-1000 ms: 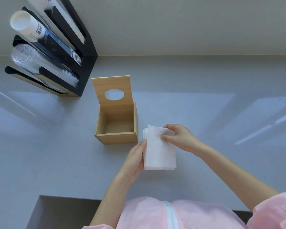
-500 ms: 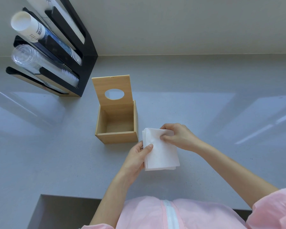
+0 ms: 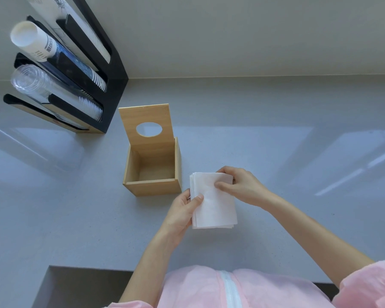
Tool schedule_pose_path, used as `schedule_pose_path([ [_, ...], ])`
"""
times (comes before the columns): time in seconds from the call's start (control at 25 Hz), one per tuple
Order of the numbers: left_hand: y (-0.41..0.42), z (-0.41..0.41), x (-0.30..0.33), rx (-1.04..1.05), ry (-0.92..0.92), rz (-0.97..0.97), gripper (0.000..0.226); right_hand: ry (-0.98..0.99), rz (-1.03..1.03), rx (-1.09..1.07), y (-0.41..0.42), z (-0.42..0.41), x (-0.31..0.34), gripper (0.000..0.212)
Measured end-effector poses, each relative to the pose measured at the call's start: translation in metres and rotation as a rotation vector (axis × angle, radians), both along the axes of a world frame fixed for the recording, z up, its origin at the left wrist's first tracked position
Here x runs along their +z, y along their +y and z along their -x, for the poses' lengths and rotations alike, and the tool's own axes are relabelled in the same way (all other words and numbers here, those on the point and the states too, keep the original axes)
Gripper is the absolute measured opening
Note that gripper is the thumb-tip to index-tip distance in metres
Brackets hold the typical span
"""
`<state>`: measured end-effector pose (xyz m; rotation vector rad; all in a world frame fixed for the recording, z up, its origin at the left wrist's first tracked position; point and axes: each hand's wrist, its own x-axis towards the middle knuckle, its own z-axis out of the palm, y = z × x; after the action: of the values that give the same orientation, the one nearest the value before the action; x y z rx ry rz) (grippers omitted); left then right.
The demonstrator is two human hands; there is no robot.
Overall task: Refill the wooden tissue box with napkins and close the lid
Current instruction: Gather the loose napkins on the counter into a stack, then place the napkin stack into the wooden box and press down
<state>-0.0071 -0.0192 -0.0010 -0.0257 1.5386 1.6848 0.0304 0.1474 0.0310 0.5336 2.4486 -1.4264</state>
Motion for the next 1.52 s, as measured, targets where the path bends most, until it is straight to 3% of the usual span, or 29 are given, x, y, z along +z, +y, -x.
schedule_pose_path([
  [0.08,0.005,0.002,0.003,0.012,0.023,-0.008,0.017,0.014,0.047,-0.093,0.004,-0.005,0.001,0.016],
  [0.2,0.016,0.001,0.011,0.077,0.057,-0.037,0.023,-0.020,0.150,-0.286,0.009,-0.015,0.002,0.045],
  [0.32,0.026,-0.004,0.020,0.182,0.045,-0.113,0.024,-0.127,0.368,-0.365,0.009,-0.026,0.003,0.065],
  [0.48,0.036,-0.016,0.025,0.305,0.034,-0.231,0.023,-0.208,0.853,-0.360,-0.001,-0.042,0.002,0.025],
  [0.6,0.036,-0.025,0.026,0.345,0.036,-0.256,0.024,-0.141,0.983,-0.425,-0.004,-0.046,-0.004,0.013],
  [0.84,0.021,-0.040,0.027,0.341,0.029,-0.251,0.024,-0.017,0.769,-0.350,0.008,-0.051,-0.005,0.016],
  [1.04,-0.010,-0.039,0.028,0.390,0.091,-0.070,0.014,0.008,0.591,-0.199,0.006,-0.046,0.002,0.024],
  [1.52,-0.078,0.043,0.055,0.320,0.294,0.185,0.008,0.145,0.216,-0.088,-0.053,0.030,0.021,0.018],
])
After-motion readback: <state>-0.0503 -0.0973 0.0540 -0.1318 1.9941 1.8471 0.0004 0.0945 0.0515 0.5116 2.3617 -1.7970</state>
